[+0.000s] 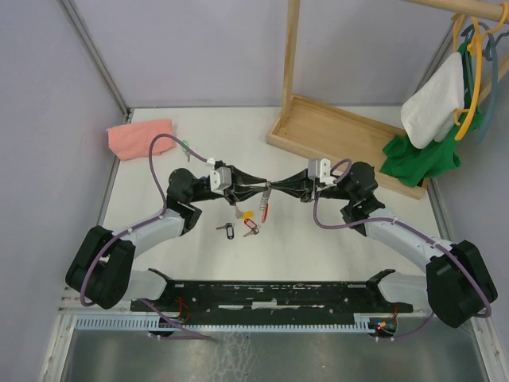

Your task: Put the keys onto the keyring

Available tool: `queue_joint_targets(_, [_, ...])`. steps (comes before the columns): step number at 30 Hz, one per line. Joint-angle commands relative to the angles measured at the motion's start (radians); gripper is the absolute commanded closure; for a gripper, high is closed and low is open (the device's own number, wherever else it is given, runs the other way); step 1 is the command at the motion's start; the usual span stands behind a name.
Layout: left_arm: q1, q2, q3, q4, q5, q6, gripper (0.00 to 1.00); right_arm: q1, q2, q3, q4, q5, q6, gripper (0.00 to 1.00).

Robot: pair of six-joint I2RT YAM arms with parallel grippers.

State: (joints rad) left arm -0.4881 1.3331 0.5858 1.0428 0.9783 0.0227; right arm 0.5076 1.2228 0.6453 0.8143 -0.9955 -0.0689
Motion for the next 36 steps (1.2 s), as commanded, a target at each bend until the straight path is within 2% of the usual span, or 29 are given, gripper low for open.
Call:
queue_joint_targets(1, [0.002, 0.001, -0.005, 0.096, 0.033, -0.021, 0.69, 0.015, -0.009, 0.026, -0.002, -0.029, -0.035, 0.99])
queue_joint_targets(14, [-0.007, -0.005, -0.014, 0.109, 0.062, -0.029, 0.74, 0.023, 0.004, 0.024, -0.021, -0.010, -0.061, 0.99])
queue_joint_targets(23, [-0.009, -0.034, -0.035, 0.073, 0.062, -0.016, 0.69, 0.023, -0.005, 0.021, -0.032, 0.005, -0.076, 0.99])
queue_joint_targets(29, [-0.009, -0.044, -0.037, 0.073, 0.063, -0.020, 0.69, 0.024, -0.003, 0.024, -0.047, 0.000, -0.083, 0.99])
queue_joint_targets(36, [-0.012, -0.041, -0.032, 0.068, 0.054, -0.023, 0.76, 0.025, 0.004, 0.026, -0.041, -0.002, -0.081, 0.99])
